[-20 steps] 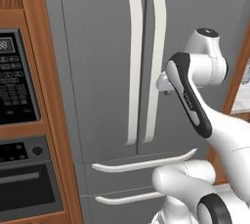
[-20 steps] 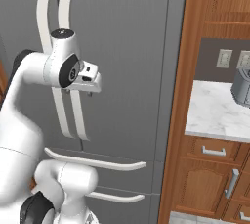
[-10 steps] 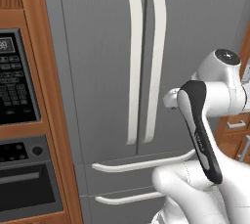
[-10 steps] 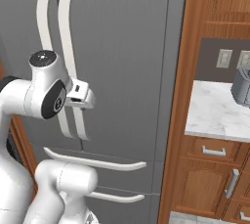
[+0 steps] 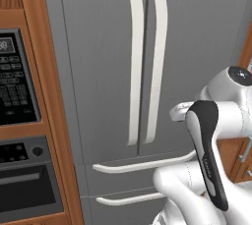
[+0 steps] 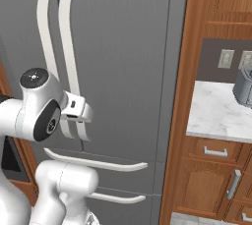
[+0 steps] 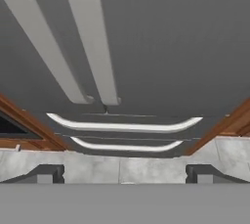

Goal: Retrieve the apple and pear from the fridge and place them into the bowl on the dining table.

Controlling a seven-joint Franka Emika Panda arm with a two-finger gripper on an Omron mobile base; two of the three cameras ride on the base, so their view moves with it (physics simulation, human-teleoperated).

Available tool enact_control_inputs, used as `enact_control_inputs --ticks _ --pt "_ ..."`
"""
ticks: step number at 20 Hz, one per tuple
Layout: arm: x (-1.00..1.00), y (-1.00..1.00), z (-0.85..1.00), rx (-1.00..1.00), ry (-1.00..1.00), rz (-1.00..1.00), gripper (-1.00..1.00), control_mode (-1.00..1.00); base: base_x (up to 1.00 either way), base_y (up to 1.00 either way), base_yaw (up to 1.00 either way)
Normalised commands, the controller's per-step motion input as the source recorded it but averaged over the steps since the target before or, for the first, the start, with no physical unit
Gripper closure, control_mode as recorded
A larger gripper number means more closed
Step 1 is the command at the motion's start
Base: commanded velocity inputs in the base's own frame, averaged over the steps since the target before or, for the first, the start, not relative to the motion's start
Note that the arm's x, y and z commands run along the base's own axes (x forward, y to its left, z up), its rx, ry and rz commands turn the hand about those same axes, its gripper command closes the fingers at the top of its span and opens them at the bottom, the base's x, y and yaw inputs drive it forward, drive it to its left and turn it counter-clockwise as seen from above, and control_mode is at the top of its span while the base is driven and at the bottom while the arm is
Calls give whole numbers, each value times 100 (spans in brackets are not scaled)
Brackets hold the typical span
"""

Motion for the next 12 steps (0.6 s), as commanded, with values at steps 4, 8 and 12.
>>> enact_control_inputs --ticks 4,8,12 --pt "-29 0 -1 0 0 0 -100 -100 0 0 0" --pt "-74 0 -12 0 -1 0 -100 -100 0 0 0" --pt "-71 5 -20 -2 -5 0 -100 -100 0 0 0"
